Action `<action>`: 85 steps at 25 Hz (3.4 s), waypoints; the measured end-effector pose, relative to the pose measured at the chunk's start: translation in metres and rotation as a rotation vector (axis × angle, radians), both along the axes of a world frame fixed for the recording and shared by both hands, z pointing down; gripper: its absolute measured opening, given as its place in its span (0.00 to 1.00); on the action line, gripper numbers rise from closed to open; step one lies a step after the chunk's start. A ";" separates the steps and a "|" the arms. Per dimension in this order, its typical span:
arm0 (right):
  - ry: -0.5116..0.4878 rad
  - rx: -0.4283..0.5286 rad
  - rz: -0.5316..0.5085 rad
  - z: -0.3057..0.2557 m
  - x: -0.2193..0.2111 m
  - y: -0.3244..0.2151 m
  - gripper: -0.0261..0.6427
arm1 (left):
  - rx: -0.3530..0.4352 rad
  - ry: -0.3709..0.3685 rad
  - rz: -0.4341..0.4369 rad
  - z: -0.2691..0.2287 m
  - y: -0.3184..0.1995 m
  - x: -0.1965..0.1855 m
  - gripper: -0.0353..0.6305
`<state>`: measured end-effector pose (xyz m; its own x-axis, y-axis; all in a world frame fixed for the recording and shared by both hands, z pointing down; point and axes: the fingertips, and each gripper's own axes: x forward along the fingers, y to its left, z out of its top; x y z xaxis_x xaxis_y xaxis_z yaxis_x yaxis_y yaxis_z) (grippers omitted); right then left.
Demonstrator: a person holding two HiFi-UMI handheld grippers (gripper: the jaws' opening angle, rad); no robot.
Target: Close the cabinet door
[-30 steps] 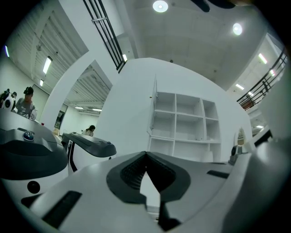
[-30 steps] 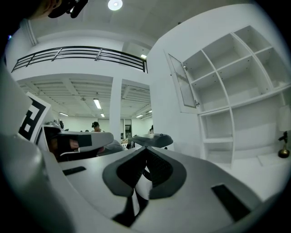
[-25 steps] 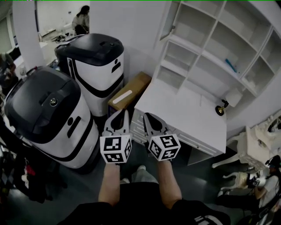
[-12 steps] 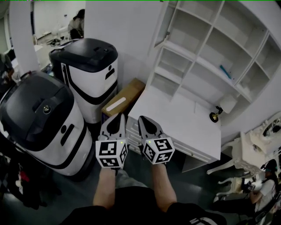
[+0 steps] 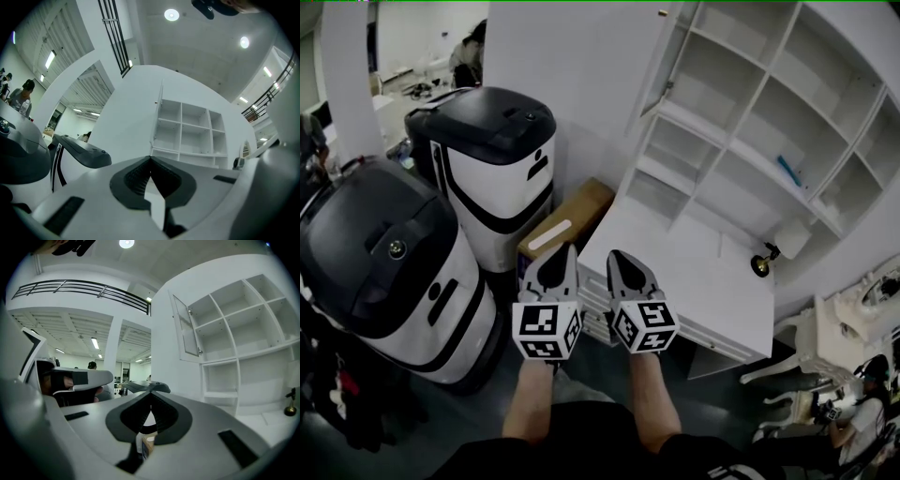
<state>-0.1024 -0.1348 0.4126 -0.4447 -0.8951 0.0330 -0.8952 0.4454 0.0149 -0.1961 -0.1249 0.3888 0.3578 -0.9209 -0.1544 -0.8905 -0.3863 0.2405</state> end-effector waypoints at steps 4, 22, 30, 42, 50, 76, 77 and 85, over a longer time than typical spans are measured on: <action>-0.005 0.021 0.011 -0.005 -0.002 -0.028 0.07 | 0.018 -0.002 0.011 -0.007 -0.022 0.001 0.07; 0.007 0.219 0.169 -0.090 0.032 -0.153 0.07 | 0.153 -0.010 0.095 -0.088 -0.151 0.009 0.07; 0.013 0.287 0.228 -0.122 0.054 -0.181 0.07 | 0.258 -0.087 0.223 -0.122 -0.195 0.037 0.07; 0.047 0.459 0.186 -0.181 0.024 -0.217 0.07 | 0.533 -0.271 0.268 -0.217 -0.243 0.054 0.07; 0.133 0.566 0.157 -0.219 0.001 -0.235 0.19 | 0.659 -0.383 0.250 -0.278 -0.281 0.053 0.07; 0.276 0.657 0.337 -0.241 0.014 -0.267 0.23 | 0.988 -0.632 0.258 -0.382 -0.315 0.097 0.19; 0.276 0.661 0.337 -0.242 0.014 -0.267 0.23 | 1.000 -0.634 0.266 -0.388 -0.314 0.099 0.20; 0.240 0.676 0.326 -0.242 0.015 -0.267 0.23 | 1.087 -0.758 0.282 -0.398 -0.308 0.113 0.23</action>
